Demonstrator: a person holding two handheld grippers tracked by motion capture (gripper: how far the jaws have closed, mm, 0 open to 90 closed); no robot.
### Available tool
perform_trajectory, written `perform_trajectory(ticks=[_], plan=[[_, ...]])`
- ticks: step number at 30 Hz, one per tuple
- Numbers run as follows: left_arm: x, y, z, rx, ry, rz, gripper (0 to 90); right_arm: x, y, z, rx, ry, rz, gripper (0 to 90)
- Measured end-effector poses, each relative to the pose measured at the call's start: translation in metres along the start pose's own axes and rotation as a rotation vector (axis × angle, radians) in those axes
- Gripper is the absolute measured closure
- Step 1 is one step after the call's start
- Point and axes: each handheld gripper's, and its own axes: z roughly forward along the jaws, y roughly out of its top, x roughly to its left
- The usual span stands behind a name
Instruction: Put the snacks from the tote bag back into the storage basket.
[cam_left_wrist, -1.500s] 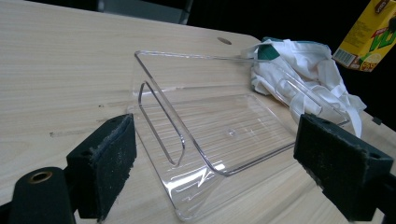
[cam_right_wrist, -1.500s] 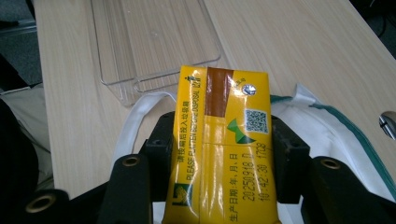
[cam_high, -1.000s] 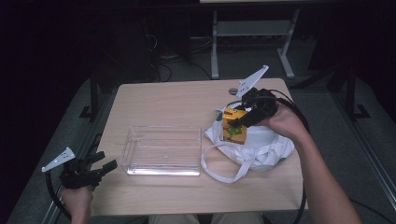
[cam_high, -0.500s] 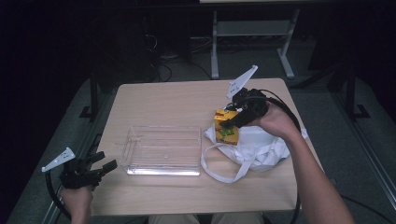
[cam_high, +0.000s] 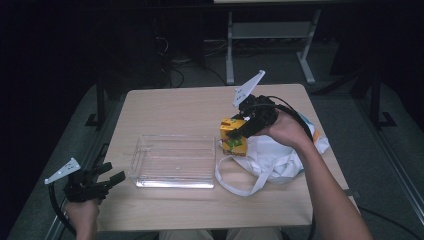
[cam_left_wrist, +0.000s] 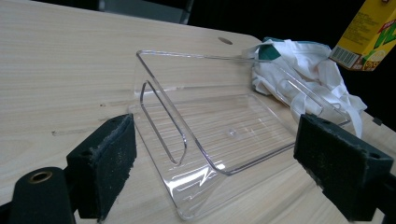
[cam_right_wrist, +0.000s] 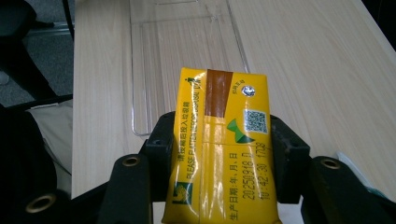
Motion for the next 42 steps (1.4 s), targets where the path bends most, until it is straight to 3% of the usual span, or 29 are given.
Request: perform_trajectory(ticks=[42], plan=[[0.000,0.000,0.000,0.001,-0.001,-0.002,12.6,0.015,0.033,0.038,0.006,0.069,-0.060,52.0]])
